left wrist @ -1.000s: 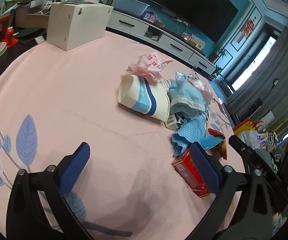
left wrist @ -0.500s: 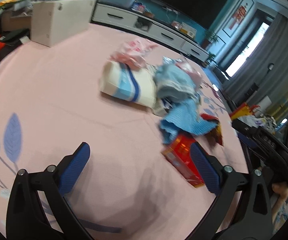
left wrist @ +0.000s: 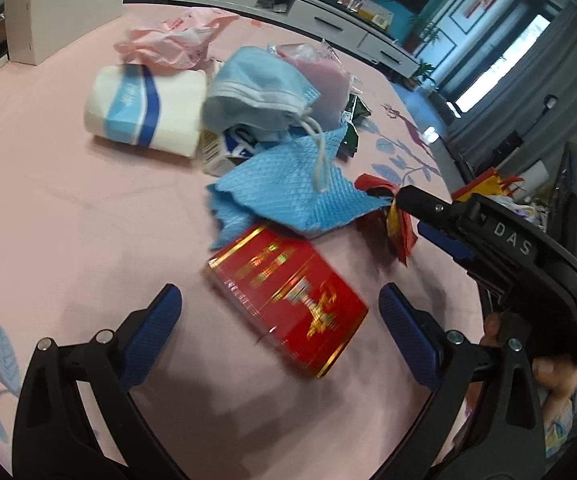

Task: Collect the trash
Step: 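Grasp the red snack packet with the right tool while the left tool grasps the red box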

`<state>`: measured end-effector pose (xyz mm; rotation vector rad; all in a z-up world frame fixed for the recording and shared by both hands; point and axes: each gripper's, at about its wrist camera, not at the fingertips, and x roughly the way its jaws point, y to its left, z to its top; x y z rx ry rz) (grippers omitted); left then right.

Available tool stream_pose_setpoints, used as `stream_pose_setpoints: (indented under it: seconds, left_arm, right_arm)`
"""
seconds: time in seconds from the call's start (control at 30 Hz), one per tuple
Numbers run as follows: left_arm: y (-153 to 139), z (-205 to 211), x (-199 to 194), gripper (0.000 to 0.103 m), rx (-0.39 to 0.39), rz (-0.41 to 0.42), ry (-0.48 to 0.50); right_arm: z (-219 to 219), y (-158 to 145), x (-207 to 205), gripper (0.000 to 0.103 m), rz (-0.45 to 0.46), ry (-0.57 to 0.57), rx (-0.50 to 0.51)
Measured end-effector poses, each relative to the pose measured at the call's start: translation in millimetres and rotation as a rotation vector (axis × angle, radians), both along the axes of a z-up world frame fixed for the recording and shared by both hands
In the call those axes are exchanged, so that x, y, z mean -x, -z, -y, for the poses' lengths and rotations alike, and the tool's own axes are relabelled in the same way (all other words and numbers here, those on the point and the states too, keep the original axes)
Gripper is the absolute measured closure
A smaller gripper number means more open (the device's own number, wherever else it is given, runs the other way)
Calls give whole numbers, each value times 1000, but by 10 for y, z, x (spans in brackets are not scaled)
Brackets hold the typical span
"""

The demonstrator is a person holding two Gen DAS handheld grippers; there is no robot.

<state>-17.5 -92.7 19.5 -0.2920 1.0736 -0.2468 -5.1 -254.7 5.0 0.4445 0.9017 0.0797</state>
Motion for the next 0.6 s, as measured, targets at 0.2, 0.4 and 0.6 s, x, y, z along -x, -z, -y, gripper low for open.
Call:
stream_pose_setpoints:
  seconds: [0.2, 0.4, 0.6]
  left_arm:
    - [19, 274, -68, 5, -77, -11, -38]
    - [90, 405, -126, 23, -180, -31, -78]
    - [139, 428, -106, 27, -223, -16, -81]
  right_arm:
    - [-9, -8, -92, 29, 2, -18, 33]
    - [79, 94, -173, 28, -41, -9, 44]
    - [54, 188, -195, 29, -60, 11, 74]
